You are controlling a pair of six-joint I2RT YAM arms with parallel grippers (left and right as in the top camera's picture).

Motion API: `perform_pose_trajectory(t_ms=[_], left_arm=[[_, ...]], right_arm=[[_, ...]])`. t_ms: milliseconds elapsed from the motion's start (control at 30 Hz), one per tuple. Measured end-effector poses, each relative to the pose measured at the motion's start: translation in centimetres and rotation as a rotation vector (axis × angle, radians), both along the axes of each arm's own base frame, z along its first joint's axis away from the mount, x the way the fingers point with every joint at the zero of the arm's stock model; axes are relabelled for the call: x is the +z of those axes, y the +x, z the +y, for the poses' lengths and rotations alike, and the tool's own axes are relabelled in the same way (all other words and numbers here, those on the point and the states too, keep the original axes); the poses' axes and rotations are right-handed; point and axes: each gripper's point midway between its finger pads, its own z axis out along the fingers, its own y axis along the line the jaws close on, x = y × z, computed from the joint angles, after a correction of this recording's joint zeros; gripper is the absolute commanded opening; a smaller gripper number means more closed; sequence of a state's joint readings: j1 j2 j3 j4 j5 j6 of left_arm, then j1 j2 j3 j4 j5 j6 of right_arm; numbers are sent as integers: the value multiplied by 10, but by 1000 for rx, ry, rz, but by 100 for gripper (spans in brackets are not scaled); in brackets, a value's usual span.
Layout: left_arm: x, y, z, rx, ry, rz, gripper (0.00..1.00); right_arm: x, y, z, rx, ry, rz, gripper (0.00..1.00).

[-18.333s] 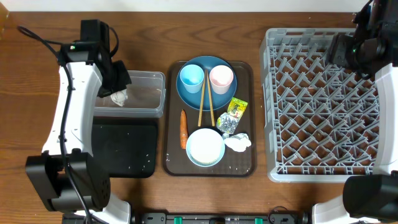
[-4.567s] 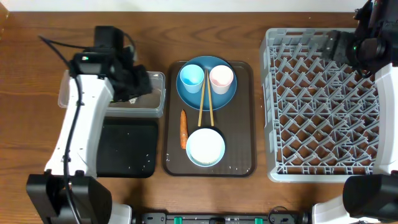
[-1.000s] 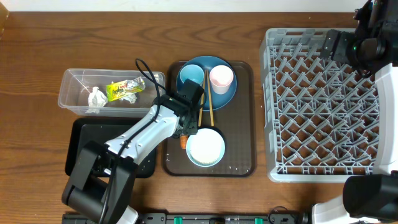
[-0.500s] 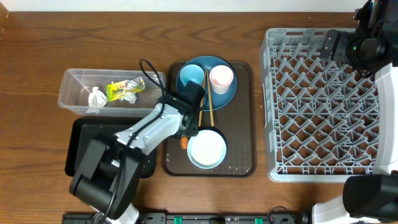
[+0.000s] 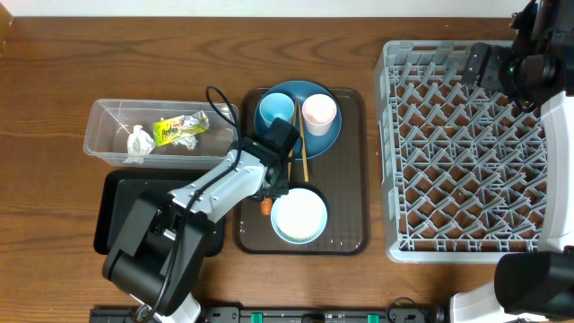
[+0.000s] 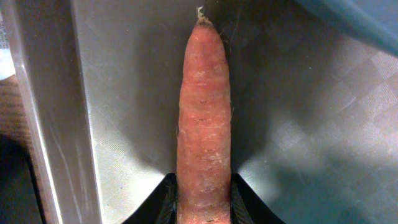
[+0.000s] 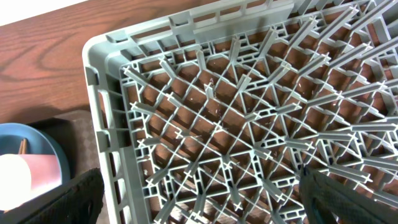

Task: Sort waste into correct bins and load items into the dishwasher rack
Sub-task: 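Close the left gripper on the carrot and lift it, then carry the carrot left and release it onto the black tray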

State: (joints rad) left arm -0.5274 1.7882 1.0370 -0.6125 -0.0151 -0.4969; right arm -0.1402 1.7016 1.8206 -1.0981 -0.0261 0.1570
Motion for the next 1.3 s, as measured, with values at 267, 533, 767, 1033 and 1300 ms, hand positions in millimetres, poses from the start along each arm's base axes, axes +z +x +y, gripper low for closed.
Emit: perform_pose_trajectory(t_ms=[267, 533, 767, 1033, 1300], left_arm=[[13, 1, -1, 0, -14, -24, 22], [79, 7, 2, 16, -101, -176, 22], [121, 0, 63, 207, -110, -220, 22], [134, -35, 176, 604, -31, -152, 22], [114, -70, 250, 993, -5, -95, 22]], right_arm=[[0, 0, 0, 0, 0, 0, 99], [0, 0, 0, 0, 0, 0, 99], [0, 0, 0, 0, 0, 0, 99], [0, 0, 0, 0, 0, 0, 99], [0, 0, 0, 0, 0, 0, 99]])
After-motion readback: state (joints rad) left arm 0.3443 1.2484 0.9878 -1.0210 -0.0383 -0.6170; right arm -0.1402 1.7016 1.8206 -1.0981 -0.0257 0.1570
